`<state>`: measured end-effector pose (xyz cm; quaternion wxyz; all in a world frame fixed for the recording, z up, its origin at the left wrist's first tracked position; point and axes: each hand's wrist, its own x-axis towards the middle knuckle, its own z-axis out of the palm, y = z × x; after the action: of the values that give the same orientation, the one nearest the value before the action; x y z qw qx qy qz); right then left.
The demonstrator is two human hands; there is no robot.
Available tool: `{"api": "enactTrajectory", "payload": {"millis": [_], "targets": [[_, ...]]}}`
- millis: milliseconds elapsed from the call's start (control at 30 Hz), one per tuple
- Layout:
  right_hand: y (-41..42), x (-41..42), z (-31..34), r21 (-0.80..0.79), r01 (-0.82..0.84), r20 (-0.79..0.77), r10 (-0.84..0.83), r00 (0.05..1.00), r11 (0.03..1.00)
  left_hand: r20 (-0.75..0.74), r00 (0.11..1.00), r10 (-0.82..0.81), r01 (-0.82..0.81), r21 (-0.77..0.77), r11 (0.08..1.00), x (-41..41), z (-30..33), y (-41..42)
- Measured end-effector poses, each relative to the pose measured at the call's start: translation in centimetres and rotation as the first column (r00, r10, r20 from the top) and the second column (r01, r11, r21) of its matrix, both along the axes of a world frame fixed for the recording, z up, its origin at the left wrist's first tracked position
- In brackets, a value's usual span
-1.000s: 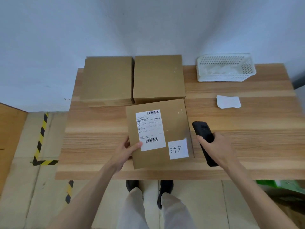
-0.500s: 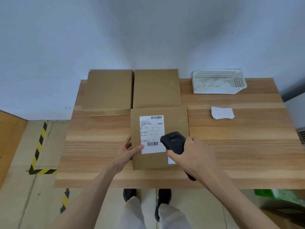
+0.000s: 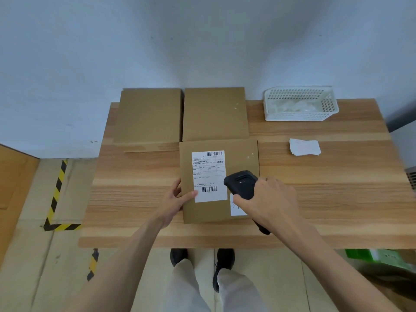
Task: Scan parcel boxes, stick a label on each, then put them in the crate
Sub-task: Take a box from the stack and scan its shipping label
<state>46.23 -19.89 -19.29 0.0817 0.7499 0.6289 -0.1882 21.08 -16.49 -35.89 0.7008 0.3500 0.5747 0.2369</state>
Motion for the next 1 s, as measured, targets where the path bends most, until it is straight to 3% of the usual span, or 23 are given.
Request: {"api": "enactTrajectory", "payload": {"millis": [333, 700, 1000], "targets": [[0.1, 1.8, -1.9, 0.028, 0.065, -0.01, -0.065, 0.998, 0.997, -0.01, 1.0, 0.006, -0.006, 0.0, 1.0, 0.0, -0.1, 0.0], [1.0, 10.7, -15.5, 0.059, 0.417, -0.093, -0.411, 0.907, 0.907, -0.048, 0.999, -0.003, 0.002, -0.024, 1.0, -0.5, -1.2, 0.1], [0.2, 10.9, -21.0, -0.006, 0.399, -0.024, -0.399, 0.917, 0.917, -0.126, 0.992, 0.002, -0.011, -0.074, 0.997, 0.2, -1.3, 0.2]]}}
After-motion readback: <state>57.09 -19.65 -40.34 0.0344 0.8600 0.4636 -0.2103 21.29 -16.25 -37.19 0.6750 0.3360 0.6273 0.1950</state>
